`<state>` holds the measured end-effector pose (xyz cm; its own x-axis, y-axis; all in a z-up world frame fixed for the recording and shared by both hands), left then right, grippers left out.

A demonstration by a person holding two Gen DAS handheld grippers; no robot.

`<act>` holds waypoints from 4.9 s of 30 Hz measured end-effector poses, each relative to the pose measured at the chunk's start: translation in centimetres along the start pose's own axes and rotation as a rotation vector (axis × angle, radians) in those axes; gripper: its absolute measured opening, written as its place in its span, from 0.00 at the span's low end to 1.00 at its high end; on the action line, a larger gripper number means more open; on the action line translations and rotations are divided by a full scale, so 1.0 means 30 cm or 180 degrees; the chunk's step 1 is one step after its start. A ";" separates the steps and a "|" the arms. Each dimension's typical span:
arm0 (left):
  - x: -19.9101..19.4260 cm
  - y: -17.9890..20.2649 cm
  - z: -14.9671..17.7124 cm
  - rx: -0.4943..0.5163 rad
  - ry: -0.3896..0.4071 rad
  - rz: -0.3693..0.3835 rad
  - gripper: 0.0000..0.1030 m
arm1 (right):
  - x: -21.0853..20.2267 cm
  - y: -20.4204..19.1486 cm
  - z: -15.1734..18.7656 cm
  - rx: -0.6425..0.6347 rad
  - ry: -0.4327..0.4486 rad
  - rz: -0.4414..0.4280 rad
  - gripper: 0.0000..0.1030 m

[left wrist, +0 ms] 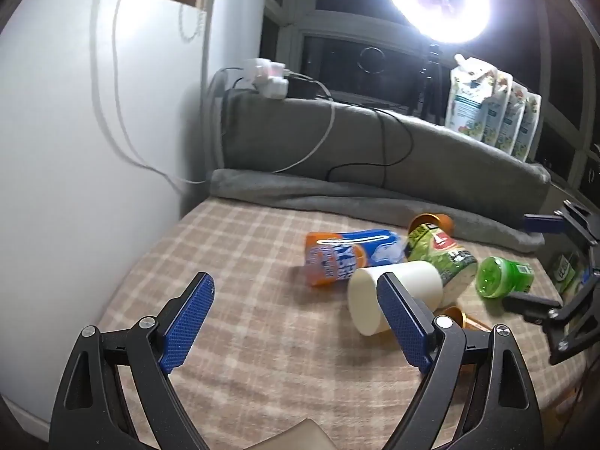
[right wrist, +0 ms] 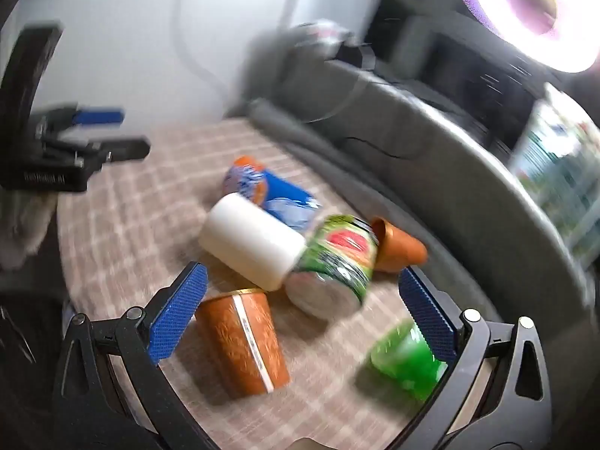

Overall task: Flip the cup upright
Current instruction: 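Move the right tool toward the white cup lying on its side, then close the right tool's fingers around the white cup's body, then lift the white cup with the right tool and rotate it, then lower the white cup onto the table and open the right tool, then grasp the white cup with the left tool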

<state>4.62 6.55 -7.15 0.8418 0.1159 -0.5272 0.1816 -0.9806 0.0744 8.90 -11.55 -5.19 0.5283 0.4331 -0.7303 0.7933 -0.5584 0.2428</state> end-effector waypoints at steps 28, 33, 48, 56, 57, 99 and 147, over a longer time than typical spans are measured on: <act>0.016 -0.220 0.026 -0.0436 -0.0080 -0.0263 0.86 | 0.496 -0.167 -0.037 -0.2053 -0.1511 -0.0613 0.83; 0.009 -0.216 0.027 -0.0436 -0.0069 -0.0273 0.86 | 0.516 -0.157 -0.046 -0.2023 -0.1473 -0.0600 0.79; -0.036 -0.184 0.008 -0.0358 0.0020 -0.0238 0.86 | 0.328 -0.116 -0.228 -0.1292 -0.0740 -0.0528 0.77; -0.065 -0.113 -0.002 -0.0237 0.0068 -0.0086 0.86 | 0.120 -0.058 -0.217 -0.0738 -0.0322 -0.0381 0.77; -0.068 -0.101 -0.001 -0.0217 0.0069 -0.0051 0.86 | 0.090 -0.042 -0.200 -0.0634 -0.0280 -0.0359 0.77; -0.063 0.438 0.063 0.0591 -0.0096 0.0810 0.86 | -0.009 0.288 0.603 0.3001 -0.0776 -0.1334 0.76; 0.064 0.859 0.227 0.0298 -0.1916 0.1931 0.82 | -0.382 0.334 0.777 0.3174 0.0358 0.0034 0.82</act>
<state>7.45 -19.56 -12.00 0.3620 -0.5104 -0.7801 -0.2776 -0.8579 0.4324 3.73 -38.59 -9.28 0.6003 0.4602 -0.6541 0.1997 -0.8782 -0.4346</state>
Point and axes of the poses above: each gripper's, at about its wrist camera, not at the fingertips, and x roughly the way its jaws point, y to its right, z to its underside, the point moved 6 cm from there along x, roughly the way its jaws point, and after that the axes turned 4 degrees about -z, right-handed, at the moved point
